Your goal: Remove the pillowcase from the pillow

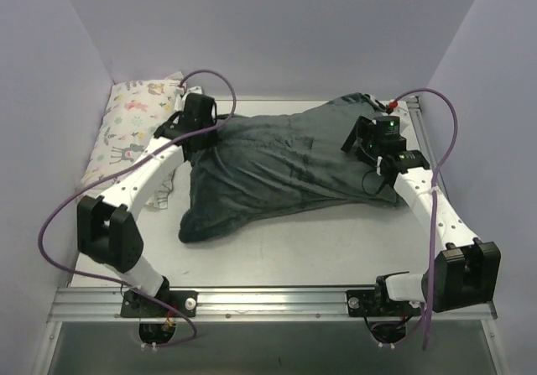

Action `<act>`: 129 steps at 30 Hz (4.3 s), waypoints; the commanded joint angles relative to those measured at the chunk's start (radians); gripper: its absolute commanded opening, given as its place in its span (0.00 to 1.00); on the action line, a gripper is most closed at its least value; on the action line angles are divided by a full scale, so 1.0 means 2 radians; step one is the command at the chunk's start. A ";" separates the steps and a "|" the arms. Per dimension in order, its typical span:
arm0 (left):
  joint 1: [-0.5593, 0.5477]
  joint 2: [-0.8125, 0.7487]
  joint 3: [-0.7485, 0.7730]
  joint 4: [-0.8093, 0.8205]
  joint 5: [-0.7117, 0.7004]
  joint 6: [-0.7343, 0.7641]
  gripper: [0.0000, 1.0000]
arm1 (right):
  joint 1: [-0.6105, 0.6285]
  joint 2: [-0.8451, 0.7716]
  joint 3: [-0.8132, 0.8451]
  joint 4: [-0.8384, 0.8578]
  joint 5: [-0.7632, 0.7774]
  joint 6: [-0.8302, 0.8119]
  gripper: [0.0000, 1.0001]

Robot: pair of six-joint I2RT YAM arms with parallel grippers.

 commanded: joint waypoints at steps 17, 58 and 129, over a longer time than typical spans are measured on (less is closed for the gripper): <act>0.033 0.211 0.358 -0.120 -0.015 0.121 0.00 | 0.044 -0.140 -0.092 -0.031 0.062 0.004 0.89; -0.217 0.216 0.447 -0.120 0.015 0.137 0.90 | -0.101 -0.141 -0.310 0.333 -0.306 0.224 0.00; -0.180 0.158 0.085 0.058 -0.038 -0.008 0.00 | 0.132 -0.023 -0.025 -0.115 0.147 -0.022 0.17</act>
